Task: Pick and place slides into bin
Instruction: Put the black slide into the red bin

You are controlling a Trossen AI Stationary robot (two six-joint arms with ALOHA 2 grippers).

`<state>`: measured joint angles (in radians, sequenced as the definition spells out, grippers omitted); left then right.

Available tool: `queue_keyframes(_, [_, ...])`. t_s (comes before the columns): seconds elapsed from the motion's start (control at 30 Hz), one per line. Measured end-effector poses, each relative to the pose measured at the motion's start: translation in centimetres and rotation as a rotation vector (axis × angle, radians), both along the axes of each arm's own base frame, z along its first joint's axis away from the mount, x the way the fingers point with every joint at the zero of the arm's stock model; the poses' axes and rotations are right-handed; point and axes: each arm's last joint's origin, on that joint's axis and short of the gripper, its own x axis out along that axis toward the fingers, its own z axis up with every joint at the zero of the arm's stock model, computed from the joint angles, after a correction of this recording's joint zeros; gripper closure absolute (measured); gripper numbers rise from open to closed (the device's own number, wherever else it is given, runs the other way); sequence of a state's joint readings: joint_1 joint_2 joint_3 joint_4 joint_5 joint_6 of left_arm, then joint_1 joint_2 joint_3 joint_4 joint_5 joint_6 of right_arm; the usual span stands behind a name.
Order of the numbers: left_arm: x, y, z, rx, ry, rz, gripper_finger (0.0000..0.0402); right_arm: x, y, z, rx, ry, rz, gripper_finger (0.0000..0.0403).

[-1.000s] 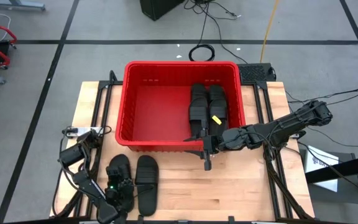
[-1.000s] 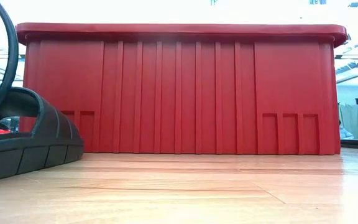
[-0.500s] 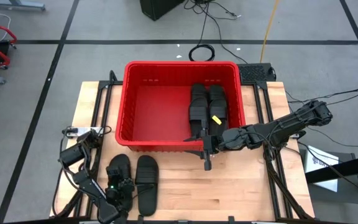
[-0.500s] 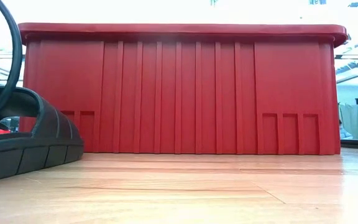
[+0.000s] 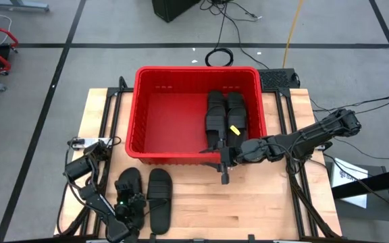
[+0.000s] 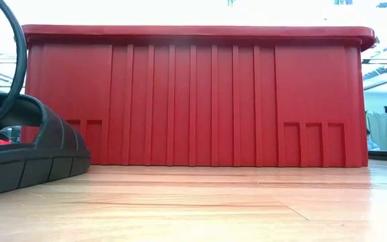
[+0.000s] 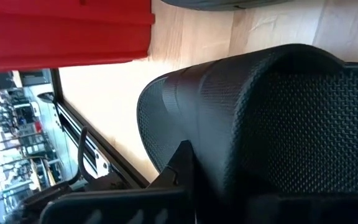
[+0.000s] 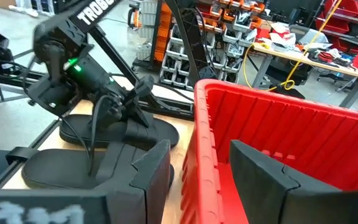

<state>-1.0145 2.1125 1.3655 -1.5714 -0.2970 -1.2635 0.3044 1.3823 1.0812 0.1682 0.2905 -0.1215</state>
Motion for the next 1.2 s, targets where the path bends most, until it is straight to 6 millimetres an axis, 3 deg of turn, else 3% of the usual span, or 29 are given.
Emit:
queue_keyframes(0.23, [-0.4,0.0,2.1,-0.076,-0.065,0.045,0.0384,0.1,-0.7,-0.6,0.012,-0.025,-0.025,0.0248])
queue_keyframes(0.37, [-1.1,0.2,4.3,-0.128,-0.154,0.044,0.0397,0.1,-0.7,-0.6,0.004,-0.031,-0.022,0.0248])
queue_keyframes(0.53, [-2.1,0.5,7.5,-0.211,-0.266,0.009,0.0386,0.1,-0.7,-0.6,0.006,-0.031,-0.023,0.0248])
queue_keyframes(0.87, [-3.1,0.2,14.8,-0.437,-0.621,-0.274,0.0388,0.1,-0.7,-0.6,0.004,-0.031,-0.023,0.0248])
queue_keyframes(1.2, [-3.0,2.1,19.5,-0.449,-0.811,-0.529,0.0381,0.2,-0.7,-0.4,-0.041,-0.054,-0.012,0.0248])
